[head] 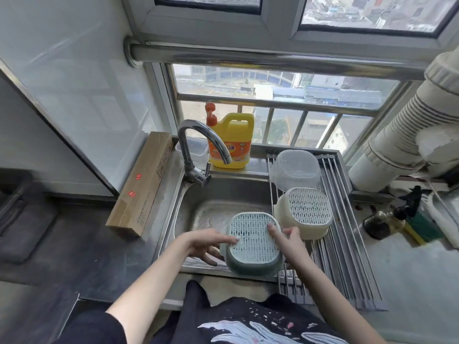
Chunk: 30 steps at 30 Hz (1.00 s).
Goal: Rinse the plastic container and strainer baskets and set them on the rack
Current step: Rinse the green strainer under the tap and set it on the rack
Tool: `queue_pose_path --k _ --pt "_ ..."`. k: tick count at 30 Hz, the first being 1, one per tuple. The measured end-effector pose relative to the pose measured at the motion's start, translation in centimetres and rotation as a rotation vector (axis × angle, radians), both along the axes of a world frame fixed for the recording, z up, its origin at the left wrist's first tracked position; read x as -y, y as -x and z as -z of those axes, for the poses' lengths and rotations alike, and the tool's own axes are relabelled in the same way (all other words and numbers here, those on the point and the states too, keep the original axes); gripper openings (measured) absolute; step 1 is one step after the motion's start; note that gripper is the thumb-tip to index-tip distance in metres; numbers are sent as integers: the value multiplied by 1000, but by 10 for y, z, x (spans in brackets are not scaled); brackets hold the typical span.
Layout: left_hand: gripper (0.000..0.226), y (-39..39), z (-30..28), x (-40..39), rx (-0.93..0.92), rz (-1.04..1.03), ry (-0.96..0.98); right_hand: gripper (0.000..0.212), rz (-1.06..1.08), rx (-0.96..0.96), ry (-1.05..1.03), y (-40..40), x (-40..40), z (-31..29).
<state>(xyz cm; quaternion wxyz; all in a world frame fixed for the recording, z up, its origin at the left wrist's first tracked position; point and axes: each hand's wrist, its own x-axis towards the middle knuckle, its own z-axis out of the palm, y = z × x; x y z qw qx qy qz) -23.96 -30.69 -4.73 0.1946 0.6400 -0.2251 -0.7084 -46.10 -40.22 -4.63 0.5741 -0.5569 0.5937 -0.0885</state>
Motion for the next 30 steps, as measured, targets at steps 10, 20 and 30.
queue_pose_path --k 10,20,30 --pt "67 90 12 55 127 231 40 43 274 -190 294 78 -3 14" --pt "81 127 32 65 400 191 180 44 288 -283 362 96 1 35" --pt "72 139 21 70 462 209 156 70 -65 -397 592 78 48 19"
